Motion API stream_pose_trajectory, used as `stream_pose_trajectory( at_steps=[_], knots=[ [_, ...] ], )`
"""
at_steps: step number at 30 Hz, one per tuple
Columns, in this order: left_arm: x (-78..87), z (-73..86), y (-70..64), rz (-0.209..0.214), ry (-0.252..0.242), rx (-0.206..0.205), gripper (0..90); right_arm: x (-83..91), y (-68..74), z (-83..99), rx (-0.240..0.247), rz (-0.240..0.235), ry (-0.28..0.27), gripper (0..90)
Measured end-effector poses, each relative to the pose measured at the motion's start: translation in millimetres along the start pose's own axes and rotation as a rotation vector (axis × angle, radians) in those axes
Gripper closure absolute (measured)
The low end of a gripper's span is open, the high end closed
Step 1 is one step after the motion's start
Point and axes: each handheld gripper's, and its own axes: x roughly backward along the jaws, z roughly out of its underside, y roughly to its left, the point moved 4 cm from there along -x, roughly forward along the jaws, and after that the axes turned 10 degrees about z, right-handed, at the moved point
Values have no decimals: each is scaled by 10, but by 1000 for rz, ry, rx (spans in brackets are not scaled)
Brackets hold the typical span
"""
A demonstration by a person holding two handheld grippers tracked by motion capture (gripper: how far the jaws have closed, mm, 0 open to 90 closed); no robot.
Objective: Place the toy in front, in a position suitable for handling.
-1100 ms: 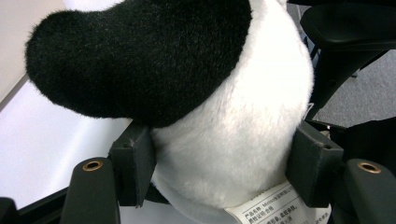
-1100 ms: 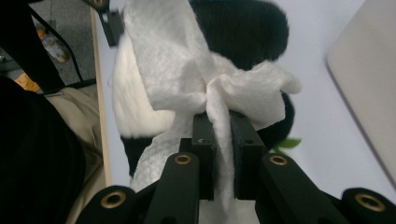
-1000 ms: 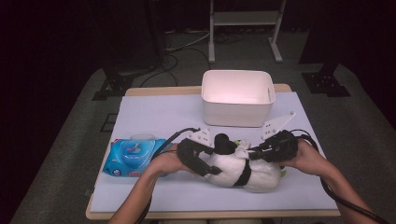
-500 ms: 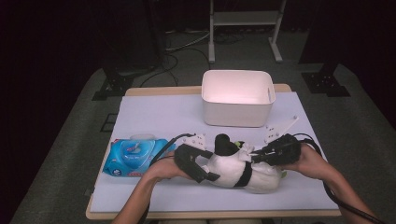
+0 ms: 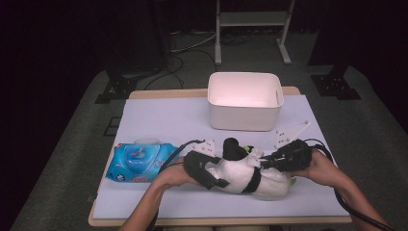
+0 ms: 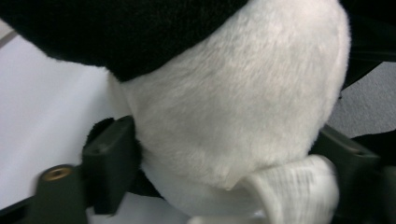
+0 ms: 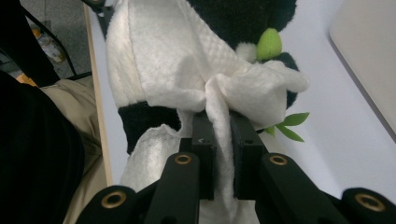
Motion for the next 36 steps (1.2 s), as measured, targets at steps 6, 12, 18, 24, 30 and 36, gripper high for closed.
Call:
stream_pose_trajectory(
  at_steps=[6,12,18,24,30,36],
  knots=[
    [75,-91,-5,-28,-9,-23,341,26,-14,4,-2,13,-8,816],
    [176,-199,0,-36,22,-34,355,54,-43,-26,-17,20,-50,816],
    [344,-331,-22,-73,63,-62,364,47,-76,-102,-36,17,-79,817],
    [605,-529,-114,-137,120,-107,372,24,-104,-210,-48,-3,-118,817],
    [723,-590,-163,-147,148,-118,374,-3,-96,-263,-53,-24,-133,816],
    [747,-604,-182,-140,168,-130,375,39,-94,-341,-34,-34,-135,816]
  ],
)
